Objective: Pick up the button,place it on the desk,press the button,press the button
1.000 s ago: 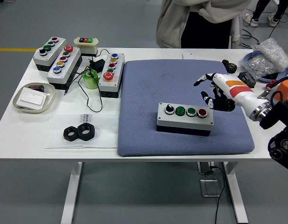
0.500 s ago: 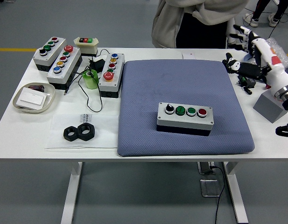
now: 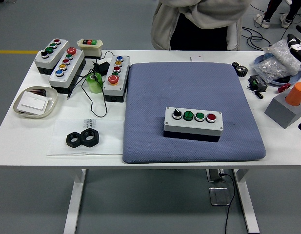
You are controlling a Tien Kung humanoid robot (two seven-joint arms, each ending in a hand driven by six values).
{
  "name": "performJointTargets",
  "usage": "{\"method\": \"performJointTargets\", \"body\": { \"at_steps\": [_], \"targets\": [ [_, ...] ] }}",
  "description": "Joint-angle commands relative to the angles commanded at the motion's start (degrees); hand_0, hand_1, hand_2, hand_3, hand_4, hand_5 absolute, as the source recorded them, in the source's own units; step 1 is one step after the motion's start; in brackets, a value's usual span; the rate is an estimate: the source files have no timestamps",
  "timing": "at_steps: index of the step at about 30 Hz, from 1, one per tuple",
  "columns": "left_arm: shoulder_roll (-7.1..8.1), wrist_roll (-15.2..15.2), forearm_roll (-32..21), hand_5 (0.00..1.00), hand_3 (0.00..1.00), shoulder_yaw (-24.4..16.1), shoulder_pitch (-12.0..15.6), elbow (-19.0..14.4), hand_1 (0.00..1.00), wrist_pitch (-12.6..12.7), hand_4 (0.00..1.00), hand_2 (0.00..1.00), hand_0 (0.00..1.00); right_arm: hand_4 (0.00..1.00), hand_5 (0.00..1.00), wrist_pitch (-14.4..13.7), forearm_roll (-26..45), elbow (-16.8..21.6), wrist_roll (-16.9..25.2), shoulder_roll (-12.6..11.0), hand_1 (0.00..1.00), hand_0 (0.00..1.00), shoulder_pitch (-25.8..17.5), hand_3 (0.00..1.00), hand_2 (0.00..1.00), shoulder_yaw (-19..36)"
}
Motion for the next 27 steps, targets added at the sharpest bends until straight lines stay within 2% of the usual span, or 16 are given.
{"method": "performJointTargets", "body": {
  "at_steps": [7, 19, 27],
  "targets": [
    [-0.04, 0.0, 0.1, 0.998, 0.786, -0.1, 0.0, 0.0, 0.792, 0.0, 0.557, 0.867, 0.752, 0.607, 0.114, -0.7, 15.5, -1.3, 0.3, 0.2, 0.774, 0.887, -0.6, 0.867, 0.853, 1.4],
    [-0.17, 0.5, 1.1, 0.998, 0.786, -0.8, 0.3, 0.0, 0.791, -0.1, 0.557, 0.867, 0.751, 0.613, 0.133, -1.2, 17.9, -3.5, 0.5, 0.5, 0.773, 0.886, -1.3, 0.86, 0.845, 1.8],
    [-0.37, 0.3, 1.2, 0.998, 0.785, -0.9, 0.2, 0.2, 0.79, -0.1, 0.557, 0.867, 0.75, 0.612, 0.162, -1.4, 17.6, -3.2, 0.2, 0.4, 0.77, 0.884, -1.5, 0.852, 0.841, 2.2]
  ]
}}
